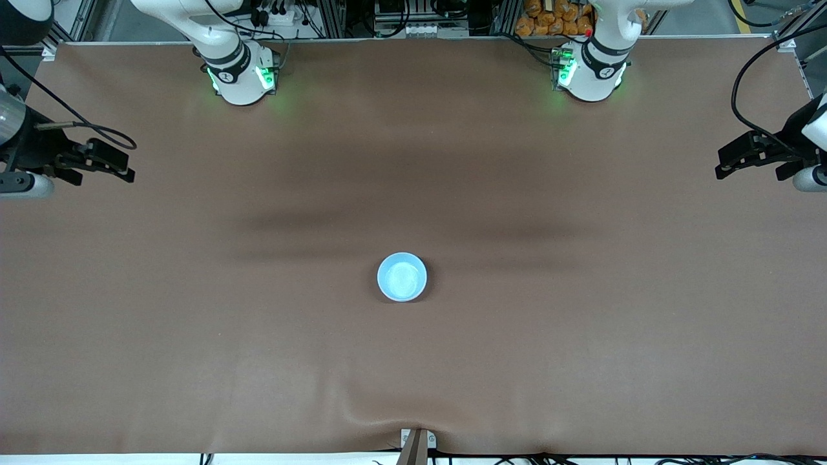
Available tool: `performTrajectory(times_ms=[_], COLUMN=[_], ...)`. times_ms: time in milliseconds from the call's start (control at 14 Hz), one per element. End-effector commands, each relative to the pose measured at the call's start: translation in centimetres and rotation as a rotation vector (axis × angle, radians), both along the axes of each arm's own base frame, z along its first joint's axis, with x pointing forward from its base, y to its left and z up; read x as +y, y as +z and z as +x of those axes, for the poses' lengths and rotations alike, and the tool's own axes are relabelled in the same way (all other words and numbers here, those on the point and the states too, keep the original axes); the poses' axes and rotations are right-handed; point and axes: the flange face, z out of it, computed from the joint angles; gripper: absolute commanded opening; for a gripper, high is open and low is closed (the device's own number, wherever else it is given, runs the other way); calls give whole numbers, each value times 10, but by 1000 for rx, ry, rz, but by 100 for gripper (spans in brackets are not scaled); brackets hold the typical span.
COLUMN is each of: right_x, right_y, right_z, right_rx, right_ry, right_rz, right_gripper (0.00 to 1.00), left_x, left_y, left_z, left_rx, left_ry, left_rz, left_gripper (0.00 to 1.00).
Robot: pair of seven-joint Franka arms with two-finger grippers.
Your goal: Stack pink and blue bowls on white bowl
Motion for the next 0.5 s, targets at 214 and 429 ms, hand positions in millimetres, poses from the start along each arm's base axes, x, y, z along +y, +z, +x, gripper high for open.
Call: performTrajectory(times_ms=[214, 429], right_x=[-21, -27], right_y=[15, 14], right_z=[-8, -8], right_rx=[59, 70], right_ry=[2, -2], right_rz=[-33, -70], right_gripper=[100, 100], left_x=[0, -1], left_y=[11, 13], left_z=[-3, -5], left_rx=[-15, -12], left_ry=[5, -1], left_rz=[2, 2], left_gripper=[100, 100])
